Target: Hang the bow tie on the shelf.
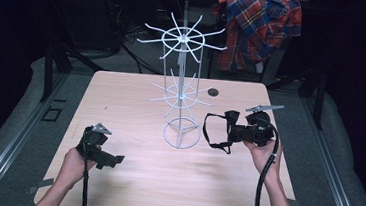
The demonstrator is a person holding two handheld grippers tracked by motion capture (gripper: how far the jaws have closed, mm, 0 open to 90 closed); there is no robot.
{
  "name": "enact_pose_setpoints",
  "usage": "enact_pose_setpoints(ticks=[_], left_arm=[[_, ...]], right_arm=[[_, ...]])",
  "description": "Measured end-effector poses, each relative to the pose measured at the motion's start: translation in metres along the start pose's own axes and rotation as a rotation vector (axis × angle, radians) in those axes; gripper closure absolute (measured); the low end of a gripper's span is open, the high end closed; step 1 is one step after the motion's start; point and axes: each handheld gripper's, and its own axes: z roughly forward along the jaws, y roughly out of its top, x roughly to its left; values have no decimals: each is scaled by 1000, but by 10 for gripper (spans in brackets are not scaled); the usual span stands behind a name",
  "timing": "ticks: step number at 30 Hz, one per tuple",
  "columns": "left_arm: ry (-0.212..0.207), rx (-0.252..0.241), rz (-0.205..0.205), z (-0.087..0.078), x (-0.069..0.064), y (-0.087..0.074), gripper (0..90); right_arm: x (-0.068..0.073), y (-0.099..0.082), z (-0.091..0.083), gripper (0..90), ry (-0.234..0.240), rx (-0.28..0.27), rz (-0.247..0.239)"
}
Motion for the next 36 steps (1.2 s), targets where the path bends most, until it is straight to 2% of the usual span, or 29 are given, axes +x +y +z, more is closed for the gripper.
enact_pose_setpoints(ticks=[1, 3, 23, 32, 36], left_arm=[[-1, 0, 0, 0, 0, 0, 0], [-1, 0, 0, 0, -1, 0, 0], [-4, 1, 2, 0, -1, 0, 0], [-4, 3, 0, 0, -1, 0, 0], [-4, 3, 0, 0, -1, 0, 0]], right_arm=[[0, 1, -2, 751, 23, -10, 11], [-1, 1, -4, 750, 34, -24, 15], [1, 12, -18, 750, 52, -92, 20], [-2, 19, -15, 750, 52, -100, 22], [-4, 23, -10, 751, 56, -101, 38]])
